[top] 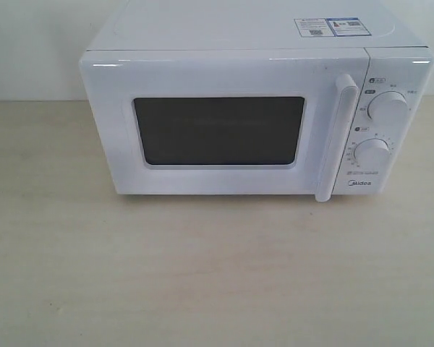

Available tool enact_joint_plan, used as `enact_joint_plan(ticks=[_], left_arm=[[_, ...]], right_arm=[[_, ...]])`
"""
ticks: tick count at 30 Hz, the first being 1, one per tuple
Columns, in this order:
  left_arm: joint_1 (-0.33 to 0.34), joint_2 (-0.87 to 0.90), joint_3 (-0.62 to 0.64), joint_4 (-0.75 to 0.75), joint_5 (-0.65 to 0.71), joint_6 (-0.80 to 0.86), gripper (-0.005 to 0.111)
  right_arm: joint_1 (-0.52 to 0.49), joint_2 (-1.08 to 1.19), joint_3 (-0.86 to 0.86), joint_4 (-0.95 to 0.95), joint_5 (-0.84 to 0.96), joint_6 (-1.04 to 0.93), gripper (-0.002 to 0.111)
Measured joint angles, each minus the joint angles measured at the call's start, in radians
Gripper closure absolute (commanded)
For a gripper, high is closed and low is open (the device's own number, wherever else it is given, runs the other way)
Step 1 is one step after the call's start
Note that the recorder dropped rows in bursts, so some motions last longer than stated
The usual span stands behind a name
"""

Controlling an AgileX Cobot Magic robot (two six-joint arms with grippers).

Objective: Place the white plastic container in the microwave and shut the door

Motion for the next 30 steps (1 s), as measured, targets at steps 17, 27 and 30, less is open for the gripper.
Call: enact_joint_plan(ticks=[17, 27, 30], left_arm=[[0.0, 0.0, 0.0, 0.0, 0.0, 0.0, 0.102], [0.0, 0.0, 0.0, 0.0, 0.0, 0.0, 0.102], [0.0, 0.0, 0.0, 0.0, 0.0, 0.0, 0.102]], right_arm=[[0.0, 0.0, 0.148, -0.337, 0.059, 0.165, 0.108], [0.0, 0.0, 0.149, -0.339, 0.221, 0.055, 0.108], [0.0, 0.0, 0.154, -0.339, 0.231, 0.048, 0.108]])
